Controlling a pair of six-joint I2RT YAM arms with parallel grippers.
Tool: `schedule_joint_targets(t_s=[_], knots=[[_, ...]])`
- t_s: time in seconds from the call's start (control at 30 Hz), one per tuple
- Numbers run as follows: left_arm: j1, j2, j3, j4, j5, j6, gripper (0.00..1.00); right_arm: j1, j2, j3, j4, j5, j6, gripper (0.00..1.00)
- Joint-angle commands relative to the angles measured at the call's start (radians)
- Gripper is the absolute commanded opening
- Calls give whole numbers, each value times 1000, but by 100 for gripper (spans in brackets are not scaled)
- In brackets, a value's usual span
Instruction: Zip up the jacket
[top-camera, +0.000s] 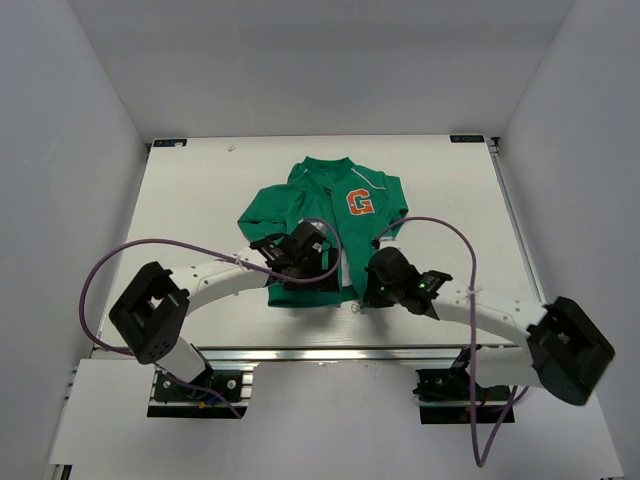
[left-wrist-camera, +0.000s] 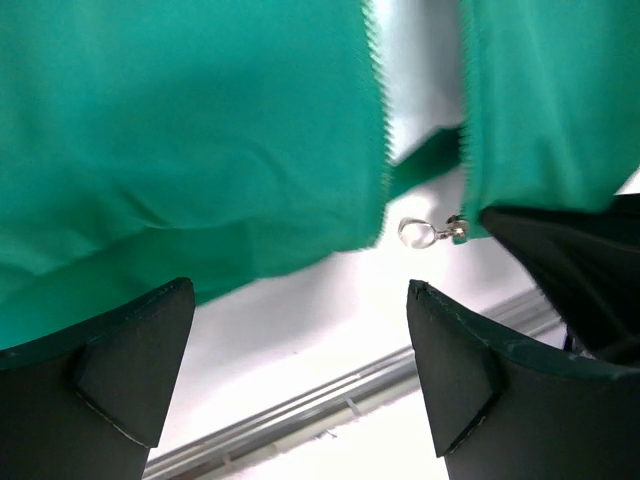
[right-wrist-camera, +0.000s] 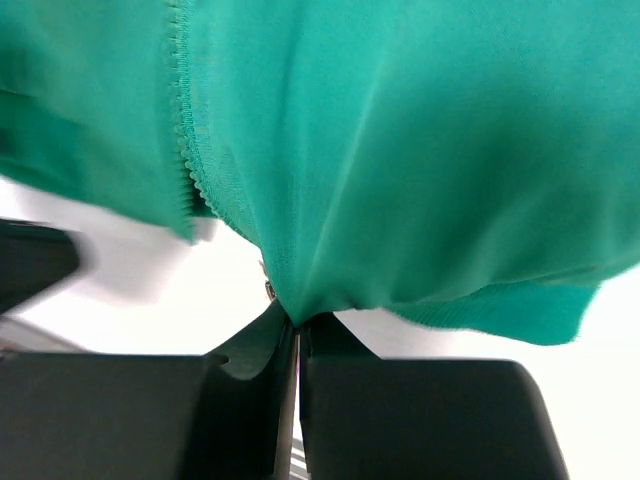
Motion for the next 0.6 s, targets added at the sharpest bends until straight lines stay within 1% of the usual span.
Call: schedule_joint_targets(t_s=[0.0,0.1,0.23,0.43,0.57], knots=[[-31,6,11,26,10,-29,96,-8,-109,-28,29,17,17,0],[-46,71,44,16,-4,-41,93,-18,-150,-34,26,23,-1,0],[-52,132,81,14,-46,-64,88,-21,-138,-20,-1,33,-12,0],[-55,183,115,13,-83,-92,84,-24,-135,-43,11,20,-4,0],[-58,215,123,3,-109,-100,77,-25,-138,-57,11,23,0,0]])
